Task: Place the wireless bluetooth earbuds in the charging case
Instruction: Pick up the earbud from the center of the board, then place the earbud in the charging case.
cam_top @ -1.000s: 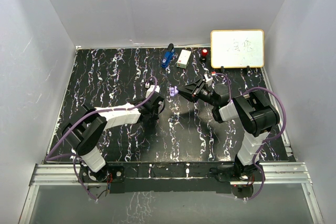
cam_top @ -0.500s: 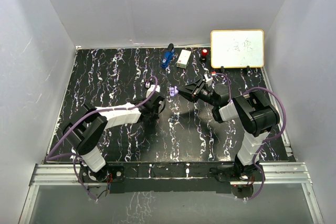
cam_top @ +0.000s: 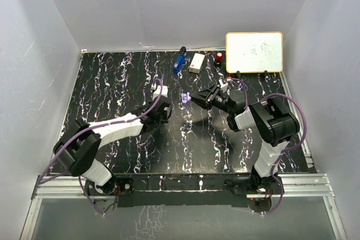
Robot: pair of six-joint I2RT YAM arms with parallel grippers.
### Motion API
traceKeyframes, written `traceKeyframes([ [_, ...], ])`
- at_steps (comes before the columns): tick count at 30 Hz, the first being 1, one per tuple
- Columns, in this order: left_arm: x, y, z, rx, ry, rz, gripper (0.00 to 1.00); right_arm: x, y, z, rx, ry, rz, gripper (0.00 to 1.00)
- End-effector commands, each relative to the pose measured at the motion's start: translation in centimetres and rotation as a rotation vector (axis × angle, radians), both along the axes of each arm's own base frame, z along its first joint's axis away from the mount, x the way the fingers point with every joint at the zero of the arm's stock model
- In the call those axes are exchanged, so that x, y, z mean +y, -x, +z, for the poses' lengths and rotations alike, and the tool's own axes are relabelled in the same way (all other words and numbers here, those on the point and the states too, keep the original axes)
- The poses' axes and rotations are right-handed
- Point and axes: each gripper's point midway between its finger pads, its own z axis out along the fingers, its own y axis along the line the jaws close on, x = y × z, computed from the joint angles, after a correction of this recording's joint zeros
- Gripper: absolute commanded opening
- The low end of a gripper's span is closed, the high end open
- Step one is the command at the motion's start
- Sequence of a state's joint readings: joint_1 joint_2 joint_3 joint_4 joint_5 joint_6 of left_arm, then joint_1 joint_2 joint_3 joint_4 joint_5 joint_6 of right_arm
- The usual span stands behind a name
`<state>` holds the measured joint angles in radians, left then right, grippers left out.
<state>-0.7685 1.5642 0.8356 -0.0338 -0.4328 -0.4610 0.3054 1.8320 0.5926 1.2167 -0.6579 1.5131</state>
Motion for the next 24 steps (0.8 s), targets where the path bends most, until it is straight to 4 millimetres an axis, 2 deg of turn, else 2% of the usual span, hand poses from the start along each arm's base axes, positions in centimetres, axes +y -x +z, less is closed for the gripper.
traceKeyframes([
  [1,-0.8,-2.3,6.4,-0.239,0.136,-0.011,0.0,-0.1,0.1,1.7,-0.087,-0.023,0.002,0.0],
  [6,-2.2,-3.2,10.1,-0.397,0.288,-0.063,0.0,-0.1,0.1,1.7,-0.086,-0.021,0.005,0.0],
  [14,-3.9,-3.3,13.5,-0.522,0.485,-0.188,0.0,0.0,0.1,1.6,-0.076,-0.003,0.014,0.0],
  [21,-3.8,-3.4,15.6,-0.604,0.625,-0.251,0.0,0.0,0.1,1.3,-0.056,0.012,0.017,0.0],
  [24,-4.1,-3.2,17.1,-0.661,0.703,-0.29,0.0,0.0,0.1,1.1,-0.046,0.013,0.017,0.0],
])
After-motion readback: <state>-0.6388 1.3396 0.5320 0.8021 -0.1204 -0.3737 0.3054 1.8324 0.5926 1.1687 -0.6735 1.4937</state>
